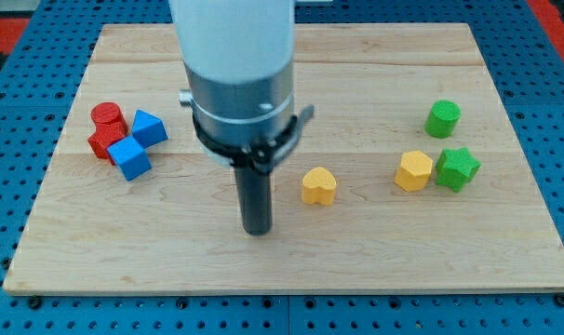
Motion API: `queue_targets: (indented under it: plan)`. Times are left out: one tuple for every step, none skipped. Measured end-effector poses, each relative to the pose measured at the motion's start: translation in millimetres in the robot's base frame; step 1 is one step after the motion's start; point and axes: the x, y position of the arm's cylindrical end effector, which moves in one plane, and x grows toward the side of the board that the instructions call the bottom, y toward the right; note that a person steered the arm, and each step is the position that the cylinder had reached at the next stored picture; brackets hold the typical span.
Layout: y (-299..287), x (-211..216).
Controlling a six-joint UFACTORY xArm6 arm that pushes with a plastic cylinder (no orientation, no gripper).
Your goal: Put the yellow heart at the top center
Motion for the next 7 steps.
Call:
queue_targets:
  plan:
    - [16.4, 4.9]
    - [41.6, 1.5]
    - [74.1, -10.7]
    - [73.5, -10.7]
    - [70.9, -26.8]
    - [75.0, -54.5]
    - [75.2, -77.3]
